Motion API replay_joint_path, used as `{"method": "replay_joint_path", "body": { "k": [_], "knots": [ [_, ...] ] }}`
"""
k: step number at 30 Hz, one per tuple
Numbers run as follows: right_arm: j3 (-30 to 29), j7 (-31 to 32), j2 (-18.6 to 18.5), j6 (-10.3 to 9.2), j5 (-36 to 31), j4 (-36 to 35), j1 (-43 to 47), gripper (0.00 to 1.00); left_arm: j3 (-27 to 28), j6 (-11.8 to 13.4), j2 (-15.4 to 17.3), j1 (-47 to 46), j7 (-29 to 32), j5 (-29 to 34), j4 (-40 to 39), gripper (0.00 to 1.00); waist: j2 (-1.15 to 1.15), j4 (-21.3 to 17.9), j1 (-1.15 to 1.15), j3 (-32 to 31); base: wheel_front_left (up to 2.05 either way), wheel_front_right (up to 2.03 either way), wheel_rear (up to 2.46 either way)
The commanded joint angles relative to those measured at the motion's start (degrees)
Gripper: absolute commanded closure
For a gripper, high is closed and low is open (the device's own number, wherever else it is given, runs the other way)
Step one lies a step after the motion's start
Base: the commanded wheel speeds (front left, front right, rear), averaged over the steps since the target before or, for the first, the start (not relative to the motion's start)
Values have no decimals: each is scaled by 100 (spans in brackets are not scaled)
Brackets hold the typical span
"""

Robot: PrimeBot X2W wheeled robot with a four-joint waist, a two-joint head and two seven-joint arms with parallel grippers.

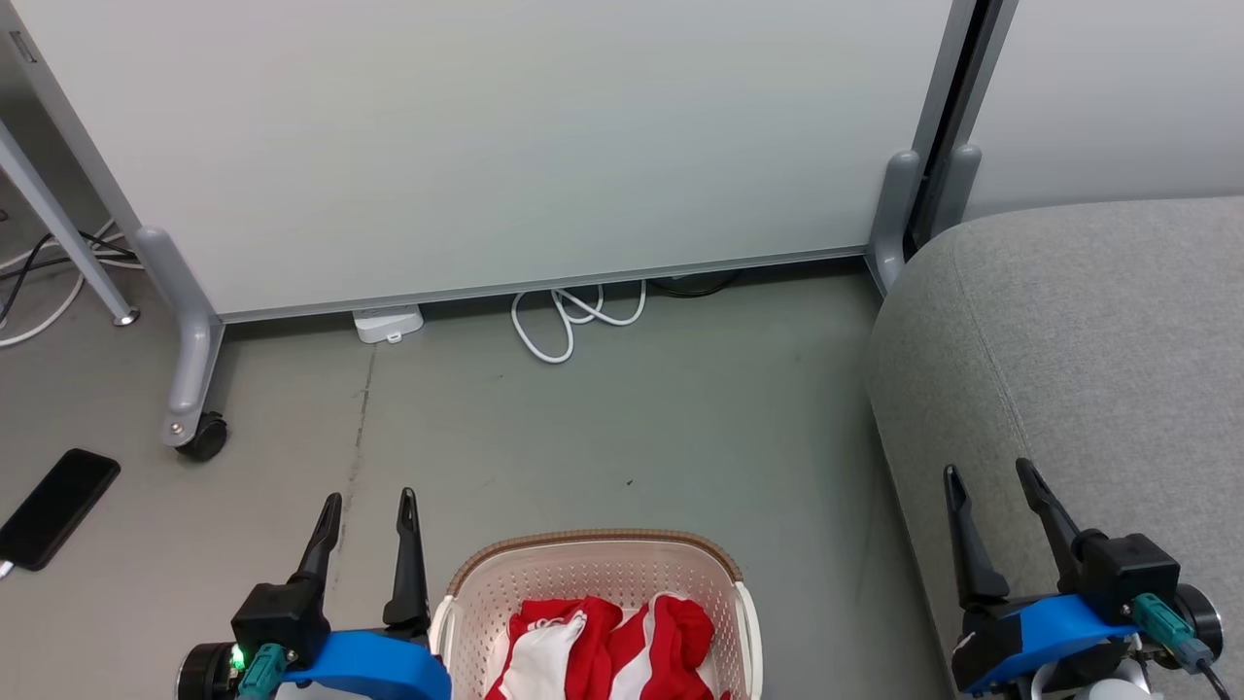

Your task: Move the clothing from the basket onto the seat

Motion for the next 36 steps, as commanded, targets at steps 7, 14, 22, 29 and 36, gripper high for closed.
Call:
{"method": "replay_joint_path", "body": {
  "k": [7,14,22,29,36],
  "knots": [
    [156,-24,-31,13,52,-31,-133,0,4,-37,-1,-52,-25,45,90,0,0,-120,0,103,0,0,0],
    [536,-23,-28,13,117,-136,-316,0,38,-34,20,-183,-21,100,257,0,0,-505,0,499,0,0,0],
    [965,-59,-26,8,202,-244,-643,0,90,-63,27,-494,-21,97,770,0,0,-1051,0,1194,0,0,0],
    [1167,-98,-24,8,263,-308,-869,0,61,-60,138,-785,-21,234,1370,0,0,-1427,0,1743,0,0,0],
    [1329,-134,-22,8,424,-429,-1168,0,-5,-109,319,-1313,-21,353,2179,0,0,-1787,0,2470,0,0,0]
  ]
}}
